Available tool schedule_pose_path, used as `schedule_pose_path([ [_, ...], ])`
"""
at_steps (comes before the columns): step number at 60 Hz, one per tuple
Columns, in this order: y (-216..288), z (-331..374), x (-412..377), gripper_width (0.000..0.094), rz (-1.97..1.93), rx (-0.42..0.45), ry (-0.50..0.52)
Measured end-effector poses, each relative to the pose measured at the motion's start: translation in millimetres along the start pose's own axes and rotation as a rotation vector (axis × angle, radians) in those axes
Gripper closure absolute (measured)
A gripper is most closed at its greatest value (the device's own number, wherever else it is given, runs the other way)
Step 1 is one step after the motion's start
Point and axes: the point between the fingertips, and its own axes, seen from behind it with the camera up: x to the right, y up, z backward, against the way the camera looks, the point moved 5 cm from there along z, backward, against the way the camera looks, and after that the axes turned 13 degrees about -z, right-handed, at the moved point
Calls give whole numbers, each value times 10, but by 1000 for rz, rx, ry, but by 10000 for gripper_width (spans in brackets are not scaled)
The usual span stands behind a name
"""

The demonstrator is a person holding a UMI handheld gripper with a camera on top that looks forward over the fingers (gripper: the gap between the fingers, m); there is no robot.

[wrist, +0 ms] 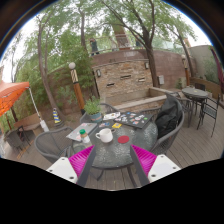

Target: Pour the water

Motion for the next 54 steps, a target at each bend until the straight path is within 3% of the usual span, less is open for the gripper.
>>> schedule_pose_path([
  [21,-281,56,-526,181,64,42,-76],
  [33,-598,-225,-896,182,65,30,-188],
  [43,-860,-675,-1340,179,33,55,-196],
  [54,-1114,-1657,-1687,182,91,99,-127],
])
